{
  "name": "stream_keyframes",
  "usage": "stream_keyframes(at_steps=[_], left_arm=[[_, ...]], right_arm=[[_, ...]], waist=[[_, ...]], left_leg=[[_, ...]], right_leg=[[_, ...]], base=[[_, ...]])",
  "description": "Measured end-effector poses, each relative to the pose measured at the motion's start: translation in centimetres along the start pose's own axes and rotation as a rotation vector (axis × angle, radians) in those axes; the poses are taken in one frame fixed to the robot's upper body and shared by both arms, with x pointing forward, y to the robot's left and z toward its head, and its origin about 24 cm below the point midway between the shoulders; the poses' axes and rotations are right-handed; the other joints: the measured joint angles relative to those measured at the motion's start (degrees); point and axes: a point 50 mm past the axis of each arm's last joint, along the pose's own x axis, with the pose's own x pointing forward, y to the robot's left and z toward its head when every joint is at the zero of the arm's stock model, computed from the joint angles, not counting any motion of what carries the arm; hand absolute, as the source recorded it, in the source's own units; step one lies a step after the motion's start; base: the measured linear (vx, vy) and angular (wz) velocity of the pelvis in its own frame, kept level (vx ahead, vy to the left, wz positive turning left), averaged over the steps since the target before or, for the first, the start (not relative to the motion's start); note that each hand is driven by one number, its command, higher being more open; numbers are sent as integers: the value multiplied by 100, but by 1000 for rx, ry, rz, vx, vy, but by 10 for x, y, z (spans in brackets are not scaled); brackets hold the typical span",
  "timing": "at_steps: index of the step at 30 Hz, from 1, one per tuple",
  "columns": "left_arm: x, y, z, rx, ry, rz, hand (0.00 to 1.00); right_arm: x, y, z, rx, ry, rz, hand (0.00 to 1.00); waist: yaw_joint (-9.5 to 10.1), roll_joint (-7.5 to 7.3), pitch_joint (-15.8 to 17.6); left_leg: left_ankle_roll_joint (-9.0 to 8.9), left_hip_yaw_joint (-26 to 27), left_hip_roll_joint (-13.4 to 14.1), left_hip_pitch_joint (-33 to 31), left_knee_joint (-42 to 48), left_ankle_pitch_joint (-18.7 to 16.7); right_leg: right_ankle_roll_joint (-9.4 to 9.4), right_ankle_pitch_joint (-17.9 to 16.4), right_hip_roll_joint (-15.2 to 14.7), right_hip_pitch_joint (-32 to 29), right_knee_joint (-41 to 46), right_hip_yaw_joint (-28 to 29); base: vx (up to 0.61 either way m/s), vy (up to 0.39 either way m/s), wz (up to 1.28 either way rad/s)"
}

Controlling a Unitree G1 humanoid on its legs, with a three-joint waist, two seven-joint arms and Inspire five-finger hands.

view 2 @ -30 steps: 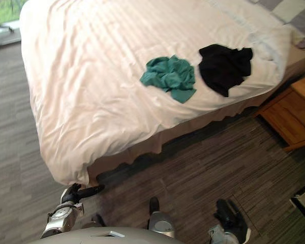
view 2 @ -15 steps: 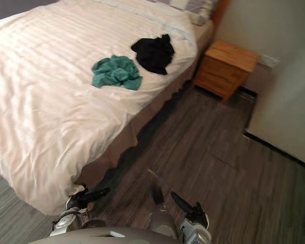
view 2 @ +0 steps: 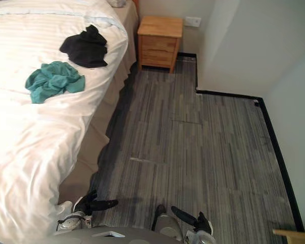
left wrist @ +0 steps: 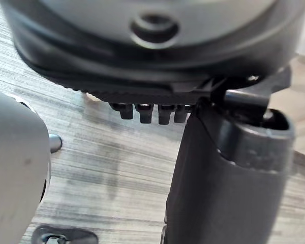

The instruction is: Tidy up the quilt and then pick up the clothes from the bed and put them into the laundry hamper

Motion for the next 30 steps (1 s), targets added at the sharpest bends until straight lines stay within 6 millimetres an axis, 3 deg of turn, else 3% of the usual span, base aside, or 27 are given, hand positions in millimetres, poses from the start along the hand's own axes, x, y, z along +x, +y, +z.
stream_keyframes(at_steps=[1,2,14,23,25,26,27,28,29,30], left_arm=[[0,0,-1,0,3,1,100],[1,22,-5,10,39,73,100],[2,20,-8,19,66,141,100],[5,15,-1,129,51,185,100],[7,16,9,134,21,192,100],[8,14,16,137,-4,193,100],[9,12,19,142,-17,190,100],[11,7,26,160,-41,179,100],[11,1,30,201,-62,158,100],[11,0,32,216,-73,152,100]], right_arm=[[0,1,-1,1,4,1,100],[1,4,-5,49,36,2,100],[2,11,-2,7,27,-16,100],[4,22,8,-114,-5,-10,100],[5,28,10,-186,-13,4,100],[6,26,13,-207,-24,5,100],[7,23,17,-224,-37,0,100],[7,22,20,-240,-47,-3,100],[8,22,25,-261,-63,-12,100],[8,22,26,-265,-66,-13,100]], waist=[[-4,-9,10],[-152,-71,302],[-238,-116,325],[-276,-226,421],[-271,-346,494],[-273,-213,615],[-270,-176,652],[-260,-140,793],[-269,-70,800],[-273,-67,808]], left_leg=[[-6,-1,5,0,-11,9],[-52,-823,-197,330,-266,-153],[-105,-602,-103,462,-292,-191],[-312,-446,144,468,-177,-186],[-428,-441,254,-320,1636,-256],[-605,-495,427,-750,2814,-138],[-804,-514,532,-938,3330,17],[-770,-524,657,-1241,4083,174],[-477,-301,683,-1493,4034,-137],[-387,-178,677,-1579,3827,-199]], right_leg=[[-14,160,58,89,-252,51],[97,760,11,706,-1157,22],[91,757,98,725,-1155,186],[-69,616,322,724,-1155,179],[-163,475,242,803,-1155,193],[-187,425,264,970,-1152,176],[-205,393,291,1109,-1153,197],[-235,329,264,1305,-1154,273],[-205,293,145,1344,-1154,380],[-188,283,78,1341,-1154,407]], base=[[5,-12,-33],[0,-3,-11],[-5,-3,-9],[12,-40,-5],[-10,-88,-1],[4,-106,-3],[56,-47,-10],[120,28,-26],[112,46,-31],[106,52,-28]])
